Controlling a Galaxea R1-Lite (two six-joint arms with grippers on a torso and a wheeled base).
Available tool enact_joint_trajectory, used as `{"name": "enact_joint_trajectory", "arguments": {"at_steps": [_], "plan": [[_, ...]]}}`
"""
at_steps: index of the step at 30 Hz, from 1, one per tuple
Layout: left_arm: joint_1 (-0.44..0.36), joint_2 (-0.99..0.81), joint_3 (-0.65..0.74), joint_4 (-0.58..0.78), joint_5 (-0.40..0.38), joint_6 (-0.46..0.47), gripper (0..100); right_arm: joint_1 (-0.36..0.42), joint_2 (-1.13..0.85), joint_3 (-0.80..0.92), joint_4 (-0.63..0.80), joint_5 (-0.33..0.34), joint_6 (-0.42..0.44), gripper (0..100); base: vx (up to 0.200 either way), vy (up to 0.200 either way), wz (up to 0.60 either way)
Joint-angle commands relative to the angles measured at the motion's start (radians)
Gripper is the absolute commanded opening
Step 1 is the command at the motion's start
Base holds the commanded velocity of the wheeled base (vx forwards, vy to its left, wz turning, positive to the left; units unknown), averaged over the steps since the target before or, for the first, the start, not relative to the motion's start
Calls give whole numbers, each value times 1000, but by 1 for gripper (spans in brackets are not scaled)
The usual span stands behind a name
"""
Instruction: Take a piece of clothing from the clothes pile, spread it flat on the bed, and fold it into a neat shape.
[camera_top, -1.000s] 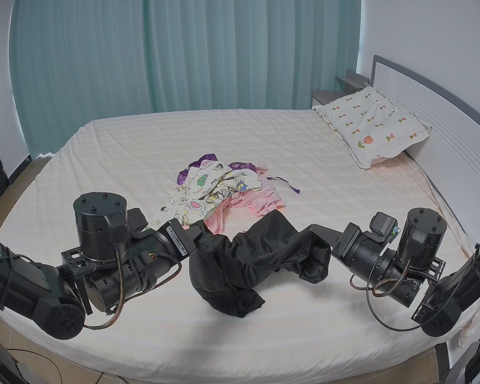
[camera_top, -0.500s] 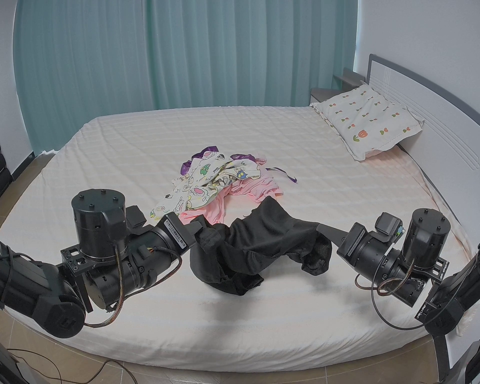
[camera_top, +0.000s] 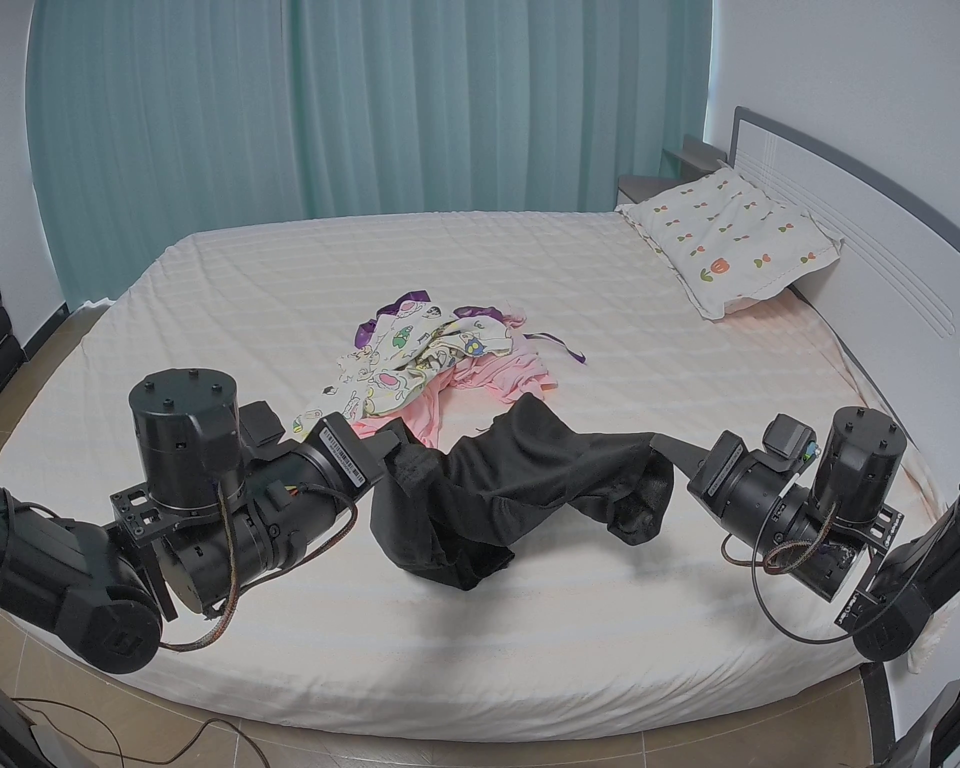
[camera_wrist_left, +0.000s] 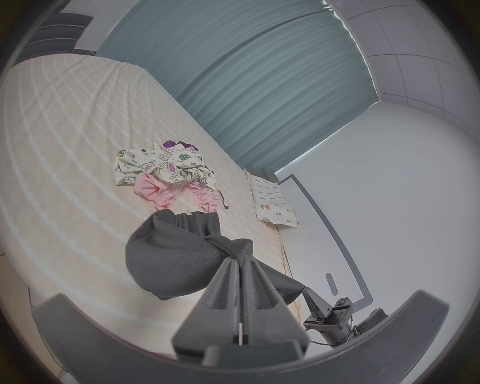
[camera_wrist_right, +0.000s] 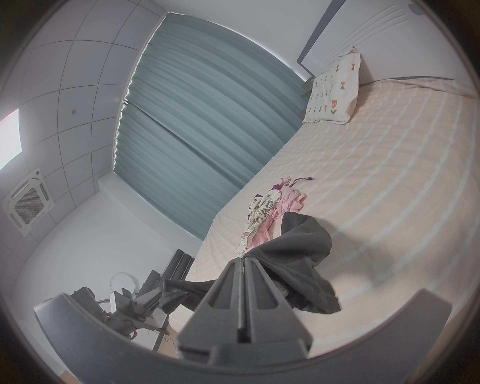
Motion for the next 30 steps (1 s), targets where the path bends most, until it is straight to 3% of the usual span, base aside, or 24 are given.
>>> {"name": "enact_joint_trajectory", "arguments": {"at_steps": [1, 7, 30], "plan": [[0, -15, 1, 0, 0, -1, 0, -13, -8, -1, -1, -1, -3, 0, 0, -200, 0], [3, -15, 2, 0, 5, 3, 0, -48, -17, -9, -3, -1, -13, 0, 0, -200, 0], [23, -33, -1, -1, 0, -1, 0, -45, -71, 3, -1, 1, -71, 0, 0, -200, 0]]}}
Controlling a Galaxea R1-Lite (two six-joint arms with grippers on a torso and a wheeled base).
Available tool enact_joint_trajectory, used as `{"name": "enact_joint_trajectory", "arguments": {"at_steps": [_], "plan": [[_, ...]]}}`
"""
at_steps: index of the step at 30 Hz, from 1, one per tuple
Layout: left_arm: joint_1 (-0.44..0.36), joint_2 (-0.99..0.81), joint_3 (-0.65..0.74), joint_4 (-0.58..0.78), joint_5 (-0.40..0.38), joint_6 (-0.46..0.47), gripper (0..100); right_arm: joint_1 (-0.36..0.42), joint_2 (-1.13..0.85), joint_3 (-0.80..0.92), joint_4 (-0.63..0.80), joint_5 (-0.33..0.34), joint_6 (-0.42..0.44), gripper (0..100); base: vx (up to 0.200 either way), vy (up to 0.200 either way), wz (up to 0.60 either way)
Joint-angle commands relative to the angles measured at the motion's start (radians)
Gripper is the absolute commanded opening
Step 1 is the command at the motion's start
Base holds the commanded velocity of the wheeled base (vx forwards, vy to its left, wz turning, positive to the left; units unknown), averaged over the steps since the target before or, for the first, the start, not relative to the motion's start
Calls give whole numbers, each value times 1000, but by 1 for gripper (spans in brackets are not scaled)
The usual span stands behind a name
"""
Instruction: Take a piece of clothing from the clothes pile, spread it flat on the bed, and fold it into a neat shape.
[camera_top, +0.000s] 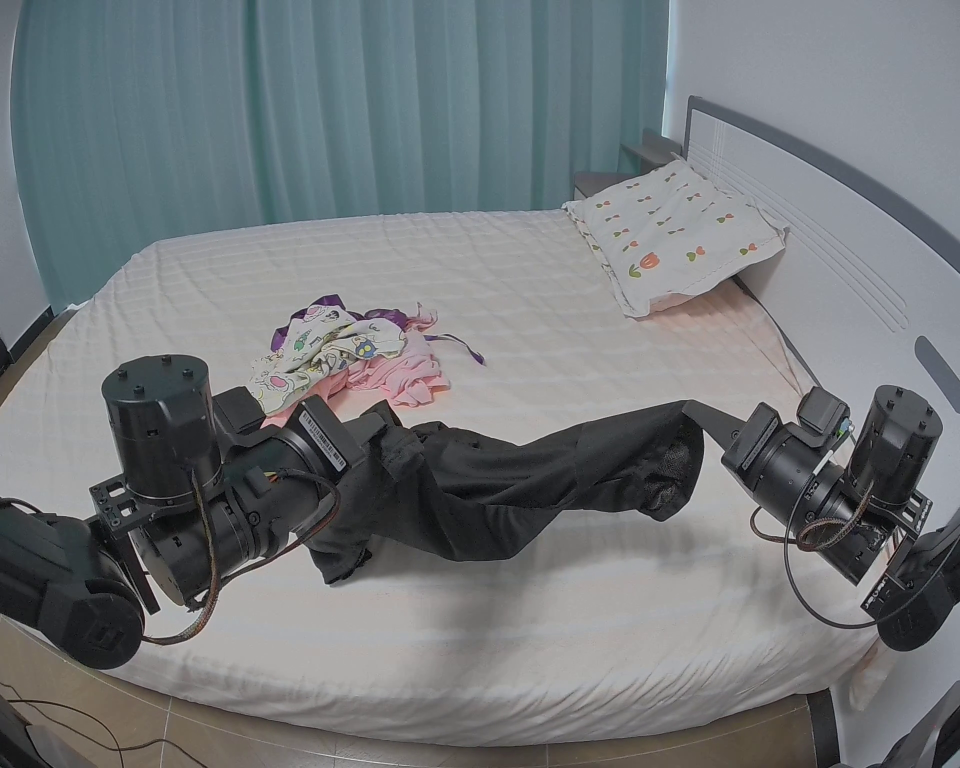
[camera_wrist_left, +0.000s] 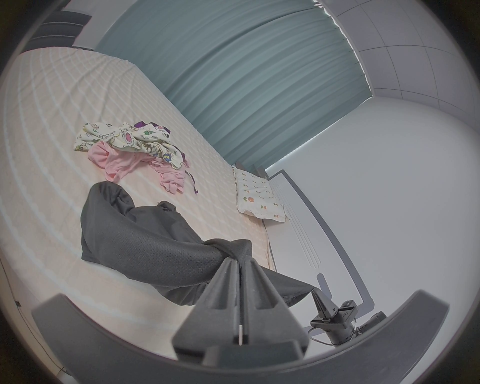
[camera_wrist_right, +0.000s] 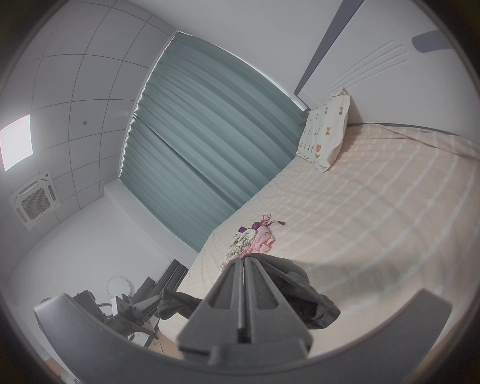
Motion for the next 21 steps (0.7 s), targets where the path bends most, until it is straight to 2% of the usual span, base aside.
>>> {"name": "enact_joint_trajectory", "arguments": {"at_steps": [1, 9, 21], "plan": [[4, 6, -2, -1, 1, -1, 0, 0, 10, 1, -1, 0, 0, 0, 0, -200, 0], [3, 3, 0, -1, 1, 0, 0, 10, 8, 7, -1, 0, -18, 0, 0, -200, 0], [4, 3, 0, -1, 2, 0, 0, 23, 8, 9, -1, 1, -18, 0, 0, 0, 0]]}}
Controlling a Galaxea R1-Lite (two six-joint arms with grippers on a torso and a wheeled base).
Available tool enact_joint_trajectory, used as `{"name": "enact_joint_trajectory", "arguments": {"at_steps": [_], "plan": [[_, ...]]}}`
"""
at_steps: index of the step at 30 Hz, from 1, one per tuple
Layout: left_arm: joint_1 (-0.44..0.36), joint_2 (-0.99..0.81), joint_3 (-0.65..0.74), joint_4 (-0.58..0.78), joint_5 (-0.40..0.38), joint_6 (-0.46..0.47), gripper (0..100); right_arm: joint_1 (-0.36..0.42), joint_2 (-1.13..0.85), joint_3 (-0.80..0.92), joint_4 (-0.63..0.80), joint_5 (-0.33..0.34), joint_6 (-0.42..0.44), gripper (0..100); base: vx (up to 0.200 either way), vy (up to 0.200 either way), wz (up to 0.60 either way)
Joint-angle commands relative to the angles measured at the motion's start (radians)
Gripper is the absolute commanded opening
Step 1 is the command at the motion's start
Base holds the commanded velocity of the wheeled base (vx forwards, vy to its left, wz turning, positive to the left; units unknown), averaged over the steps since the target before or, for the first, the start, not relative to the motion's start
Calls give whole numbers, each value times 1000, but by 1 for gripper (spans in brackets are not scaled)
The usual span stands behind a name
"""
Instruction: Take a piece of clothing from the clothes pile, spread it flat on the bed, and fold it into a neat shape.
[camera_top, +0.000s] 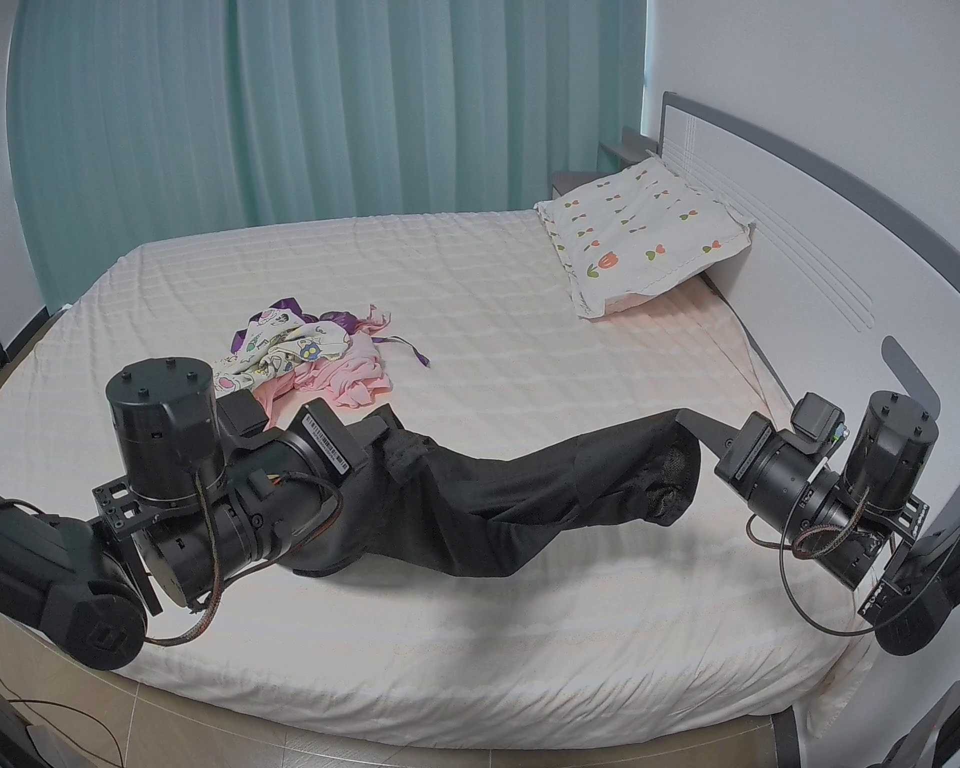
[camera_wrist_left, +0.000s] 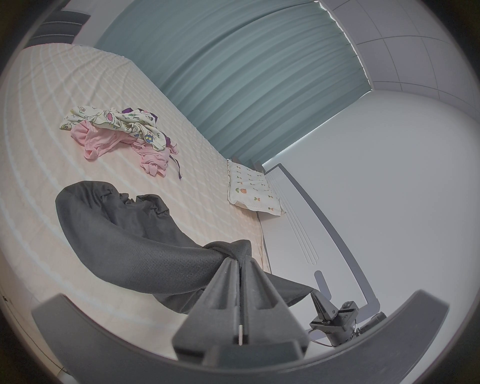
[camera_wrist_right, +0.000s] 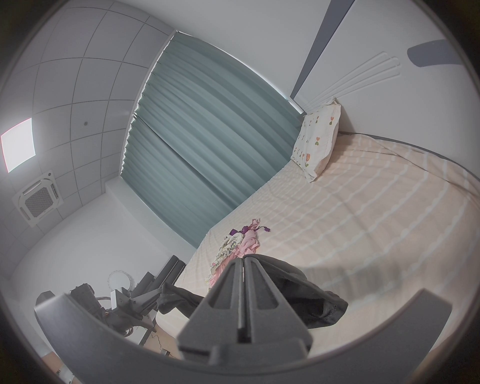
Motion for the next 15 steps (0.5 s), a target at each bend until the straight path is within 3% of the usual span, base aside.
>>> {"name": "enact_joint_trajectory", "arguments": {"at_steps": [1, 12, 15], "plan": [[1, -3, 1, 0, 2, 0, 0, 16, 0, 2, 0, 0, 2, 0, 0, 0, 0], [1, -29, -25, 4, 7, 3, 0, 63, -57, 7, 6, -1, -39, 0, 0, 0, 0], [1, -31, -19, 7, 7, 3, 0, 74, -93, 61, 0, 0, -33, 0, -200, 0, 0]]}}
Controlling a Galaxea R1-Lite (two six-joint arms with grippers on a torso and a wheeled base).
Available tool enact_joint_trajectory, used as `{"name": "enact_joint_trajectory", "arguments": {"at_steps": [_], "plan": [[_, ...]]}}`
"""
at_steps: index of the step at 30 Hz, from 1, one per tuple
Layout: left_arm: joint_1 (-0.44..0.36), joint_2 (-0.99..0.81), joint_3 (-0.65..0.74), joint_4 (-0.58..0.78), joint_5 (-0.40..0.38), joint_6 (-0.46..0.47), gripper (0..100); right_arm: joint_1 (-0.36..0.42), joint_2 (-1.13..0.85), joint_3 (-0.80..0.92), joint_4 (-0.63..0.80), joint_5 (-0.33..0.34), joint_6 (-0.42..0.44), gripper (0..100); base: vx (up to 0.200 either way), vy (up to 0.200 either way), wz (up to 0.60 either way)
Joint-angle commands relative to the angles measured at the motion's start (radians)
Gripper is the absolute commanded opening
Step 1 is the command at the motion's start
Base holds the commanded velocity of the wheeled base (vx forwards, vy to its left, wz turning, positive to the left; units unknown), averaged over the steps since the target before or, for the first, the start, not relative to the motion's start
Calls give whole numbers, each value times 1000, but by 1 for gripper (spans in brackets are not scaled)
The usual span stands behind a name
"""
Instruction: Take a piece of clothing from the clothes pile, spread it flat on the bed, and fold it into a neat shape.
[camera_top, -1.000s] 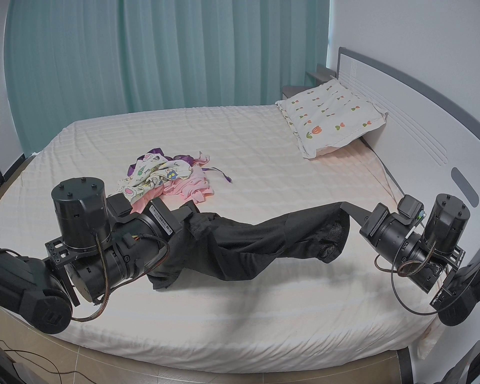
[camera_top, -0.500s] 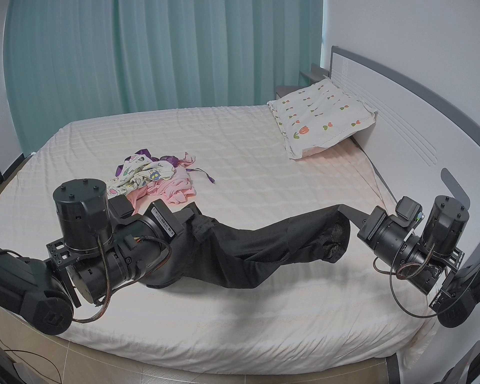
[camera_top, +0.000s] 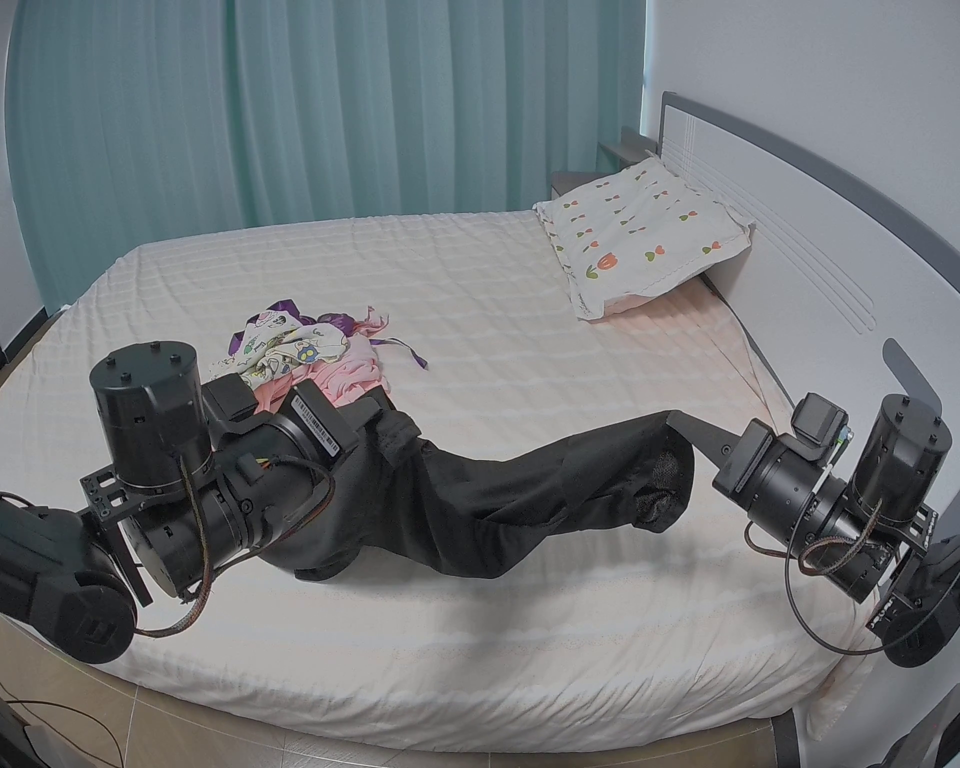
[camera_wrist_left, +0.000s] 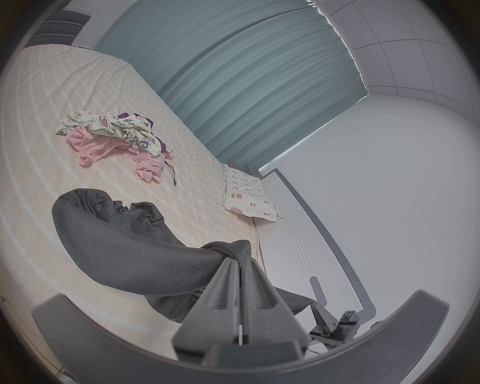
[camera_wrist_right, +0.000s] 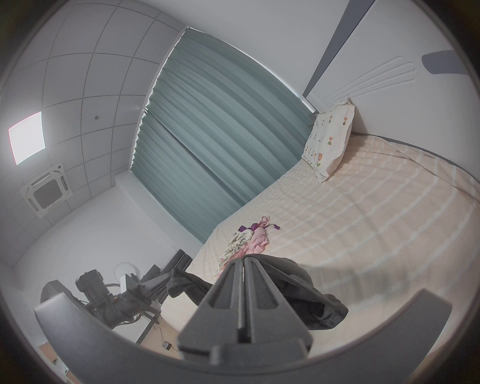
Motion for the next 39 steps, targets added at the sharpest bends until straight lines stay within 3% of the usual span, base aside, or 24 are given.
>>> {"name": "enact_joint_trajectory", "arguments": {"at_steps": [1, 4, 5, 12, 17, 20, 25, 29, 31, 33, 39], "plan": [[0, -9, 6, 0, 0, -1, 0, 14, -65, 69, -8, -1, 2, 0, -200, 0, 0], [0, -15, 30, 1, -3, -8, 0, 44, -111, 118, -7, -1, 5, 0, -200, 0, 0], [-3, -28, 64, -2, -3, -7, 0, 92, -154, 162, -8, -9, 4, 0, -200, 0, 0], [-24, -192, 84, 30, -5, -7, 0, 176, -288, 150, 9, -105, -10, 0, -200, 0, 0], [-38, -281, 73, 118, -8, -5, 0, 204, -377, 139, 2, -105, -34, 0, -200, 0, 0], [-37, -354, 15, 194, -34, -7, 0, 244, -498, 58, 25, -96, -85, 0, -200, 0, 0], [-14, -388, -96, 270, -66, -7, 0, 239, -541, -129, 90, -96, -119, 0, -40, 0, 0], [41, -379, -180, 293, -66, -8, 0, 195, -538, -289, 200, -88, -123, 0, 0, 0, 0], [103, -357, -255, 358, -66, -8, 0, 149, -498, -436, 317, -42, -113, 0, 0, 0, 0], [121, -347, -269, 383, -66, -8, 0, 133, -473, -473, 345, -26, -111, 0, 0, 0, 0], [153, -279, -218, 406, -63, -8, 0, -77, -214, -633, 387, 71, -99, 0, 0, 0, 0]]}}
